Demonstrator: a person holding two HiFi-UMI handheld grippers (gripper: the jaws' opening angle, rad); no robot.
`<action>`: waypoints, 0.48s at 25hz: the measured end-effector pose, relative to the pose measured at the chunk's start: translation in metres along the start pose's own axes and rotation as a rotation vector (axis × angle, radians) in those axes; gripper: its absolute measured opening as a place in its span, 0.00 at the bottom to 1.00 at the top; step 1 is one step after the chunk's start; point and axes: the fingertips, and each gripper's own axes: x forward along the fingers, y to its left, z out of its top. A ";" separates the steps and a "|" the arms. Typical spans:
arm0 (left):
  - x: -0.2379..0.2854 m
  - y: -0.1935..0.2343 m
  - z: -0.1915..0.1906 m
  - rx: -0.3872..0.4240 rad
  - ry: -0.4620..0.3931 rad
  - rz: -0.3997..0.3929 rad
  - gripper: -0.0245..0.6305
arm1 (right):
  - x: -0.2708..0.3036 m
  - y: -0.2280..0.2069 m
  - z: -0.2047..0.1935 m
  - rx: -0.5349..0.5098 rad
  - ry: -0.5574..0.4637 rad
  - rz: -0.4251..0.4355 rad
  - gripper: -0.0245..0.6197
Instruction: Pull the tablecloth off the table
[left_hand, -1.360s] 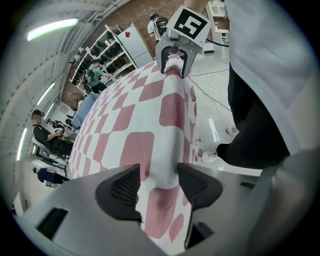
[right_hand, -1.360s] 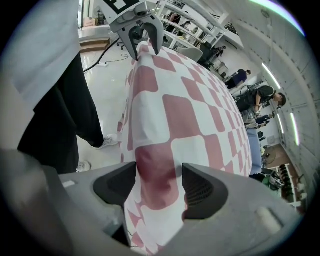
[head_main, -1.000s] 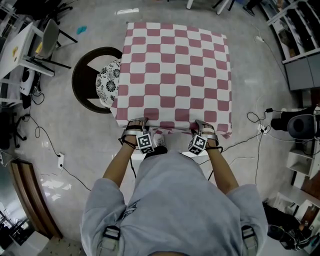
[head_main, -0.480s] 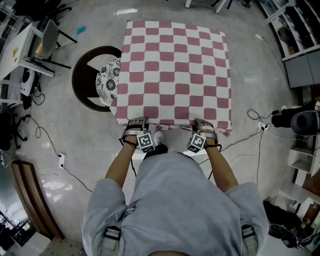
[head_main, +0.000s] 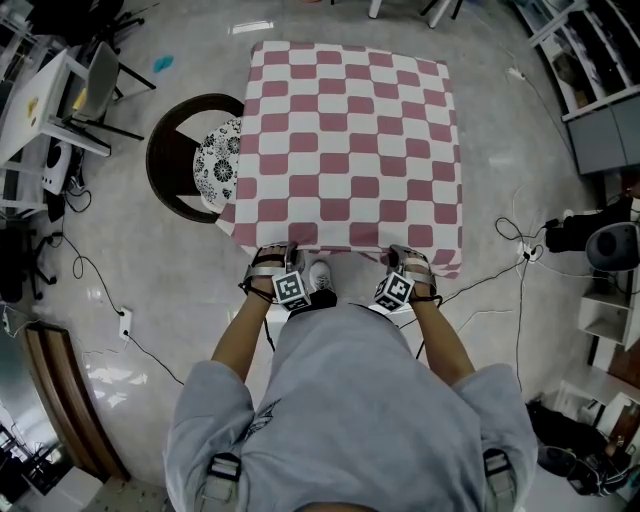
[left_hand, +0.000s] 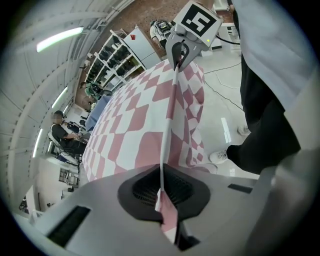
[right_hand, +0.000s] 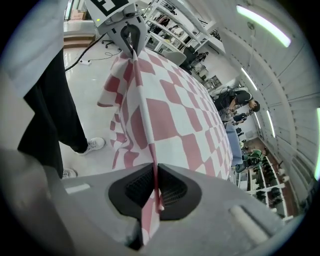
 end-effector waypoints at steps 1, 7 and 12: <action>-0.002 0.000 0.000 -0.018 -0.003 -0.001 0.05 | -0.001 0.001 0.000 0.015 -0.001 -0.004 0.05; -0.014 0.019 -0.005 -0.173 -0.003 0.022 0.05 | -0.021 -0.019 0.009 0.147 -0.045 -0.040 0.05; -0.029 0.029 -0.003 -0.294 -0.024 0.065 0.05 | -0.044 -0.028 0.018 0.275 -0.086 -0.054 0.05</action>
